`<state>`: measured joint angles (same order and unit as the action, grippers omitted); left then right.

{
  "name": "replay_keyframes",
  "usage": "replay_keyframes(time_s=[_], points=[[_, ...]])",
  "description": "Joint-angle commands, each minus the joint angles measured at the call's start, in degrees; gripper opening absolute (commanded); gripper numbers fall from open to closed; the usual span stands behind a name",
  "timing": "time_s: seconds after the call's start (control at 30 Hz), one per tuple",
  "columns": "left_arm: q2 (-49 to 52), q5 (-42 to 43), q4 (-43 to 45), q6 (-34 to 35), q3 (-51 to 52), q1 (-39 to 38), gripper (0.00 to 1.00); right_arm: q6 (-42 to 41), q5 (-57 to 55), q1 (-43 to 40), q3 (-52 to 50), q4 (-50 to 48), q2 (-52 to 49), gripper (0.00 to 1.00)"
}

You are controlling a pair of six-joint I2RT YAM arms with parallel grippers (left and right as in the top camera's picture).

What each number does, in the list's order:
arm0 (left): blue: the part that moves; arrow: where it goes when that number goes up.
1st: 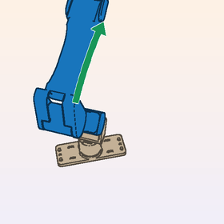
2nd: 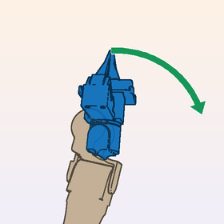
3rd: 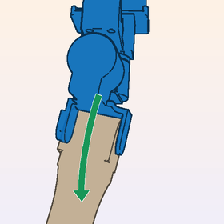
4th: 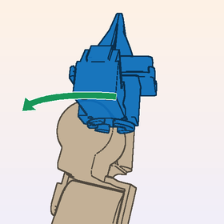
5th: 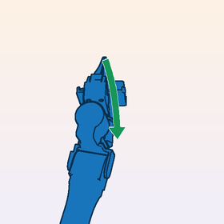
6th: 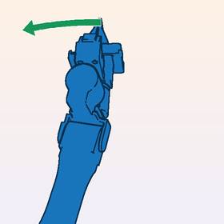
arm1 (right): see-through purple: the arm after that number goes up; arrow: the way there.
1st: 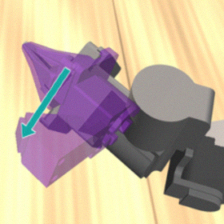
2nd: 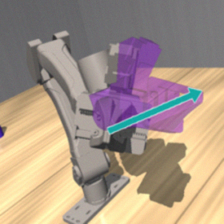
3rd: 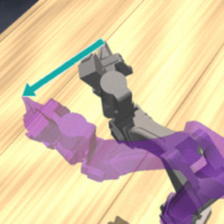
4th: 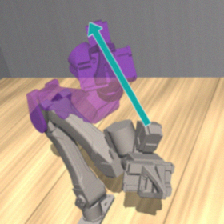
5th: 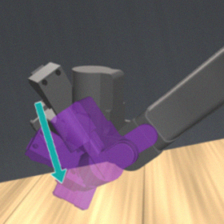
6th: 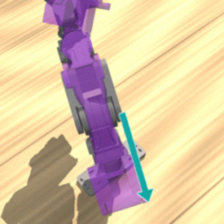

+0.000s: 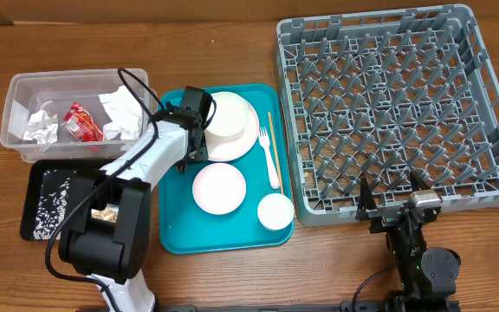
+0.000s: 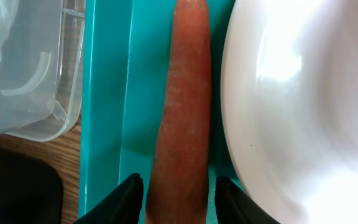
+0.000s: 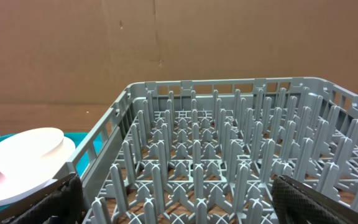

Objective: Sort waste into correct bins and load items into the dishwasher
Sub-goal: 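Lower the left gripper and close it around the carrot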

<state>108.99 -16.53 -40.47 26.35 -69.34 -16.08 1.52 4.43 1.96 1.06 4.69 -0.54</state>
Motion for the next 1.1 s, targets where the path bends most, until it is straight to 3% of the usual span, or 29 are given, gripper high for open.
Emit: replay_keyframes(time_s=[0.0,0.37,0.43,0.83,0.9,1.0,1.07], points=[[0.4,-1.0,0.4,-0.6,0.8,0.4,0.4,0.2,-0.3,-0.2,-0.6,-0.3,0.3,1.0],[0.4,-1.0,1.4,-0.6,1.5,0.4,0.39,0.2,-0.3,-0.2,-0.6,-0.3,0.3,1.0],[0.4,-1.0,1.4,-0.6,1.5,0.4,0.34,0.2,-0.3,-0.2,-0.6,-0.3,0.3,1.0],[0.4,-1.0,1.3,-0.7,1.5,0.4,0.28,0.2,-0.3,-0.2,-0.6,-0.3,0.3,1.0],[0.4,-1.2,0.3,-0.8,1.5,0.4,0.22,0.2,-0.3,-0.2,-0.6,-0.3,0.3,1.0],[0.4,-1.5,-0.9,-2.0,1.4,0.4,0.04,0.2,-0.3,-0.2,-0.6,-0.3,0.3,1.0],[0.4,-1.5,-1.9,-2.1,1.2,0.4,0.04,0.2,-0.3,-0.2,-0.6,-0.3,0.3,1.0]])
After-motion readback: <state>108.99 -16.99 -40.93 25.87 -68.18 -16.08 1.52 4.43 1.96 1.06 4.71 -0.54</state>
